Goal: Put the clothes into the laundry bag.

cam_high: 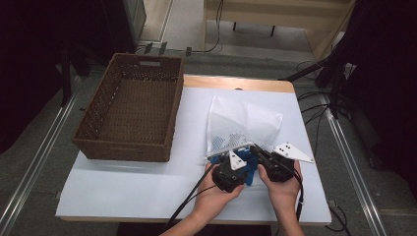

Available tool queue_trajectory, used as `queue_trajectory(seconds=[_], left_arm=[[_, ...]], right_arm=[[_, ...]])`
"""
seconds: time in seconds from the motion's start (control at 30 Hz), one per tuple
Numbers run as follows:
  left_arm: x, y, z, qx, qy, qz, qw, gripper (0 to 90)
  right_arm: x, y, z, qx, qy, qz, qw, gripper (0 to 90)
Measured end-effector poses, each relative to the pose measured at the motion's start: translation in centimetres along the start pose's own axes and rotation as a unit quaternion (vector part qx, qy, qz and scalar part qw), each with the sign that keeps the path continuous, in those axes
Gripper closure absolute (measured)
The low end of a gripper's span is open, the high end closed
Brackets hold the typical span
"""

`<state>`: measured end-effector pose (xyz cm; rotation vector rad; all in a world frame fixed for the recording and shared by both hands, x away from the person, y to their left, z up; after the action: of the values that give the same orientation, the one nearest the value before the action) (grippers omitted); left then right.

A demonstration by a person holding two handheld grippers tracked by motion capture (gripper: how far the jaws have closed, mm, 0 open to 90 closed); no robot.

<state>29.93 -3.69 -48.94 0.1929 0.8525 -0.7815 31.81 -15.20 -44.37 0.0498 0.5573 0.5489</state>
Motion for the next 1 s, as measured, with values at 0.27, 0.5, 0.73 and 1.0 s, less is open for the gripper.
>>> queue_trajectory(seconds=[0.27,0.5,0.73,1.0], left_arm=[[-2.1,1.8,1.2,-0.025,-0.056,0.014,0.9980,88.2],[-1.0,3.8,1.1,-0.004,-0.042,0.096,0.9945,87.8],[-0.3,3.6,0.1,0.006,-0.022,0.071,0.9972,63.2],[-3.3,2.4,-1.6,-0.009,-0.038,0.091,0.9951,40.2]], right_arm=[[-0.1,0.3,0.1,-0.001,-0.001,0.001,1.0000,90.0],[-0.1,0.5,0.2,-0.004,-0.003,0.002,1.0000,90.0],[0.1,0.4,0.0,-0.005,0.001,0.001,1.0000,90.0],[0.1,0.5,0.0,-0.005,0.000,0.001,1.0000,90.0]])
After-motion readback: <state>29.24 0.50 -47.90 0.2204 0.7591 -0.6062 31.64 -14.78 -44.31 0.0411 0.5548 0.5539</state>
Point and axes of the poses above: each handheld gripper's, and its own axes: x roughly forward along the jaws, z roughly out of its top, y roughly to its left, the point moved 5 cm from there along x, roughly forward along the jaws, and after that the axes turned 7 degrees about y, right-handed, at the moved point
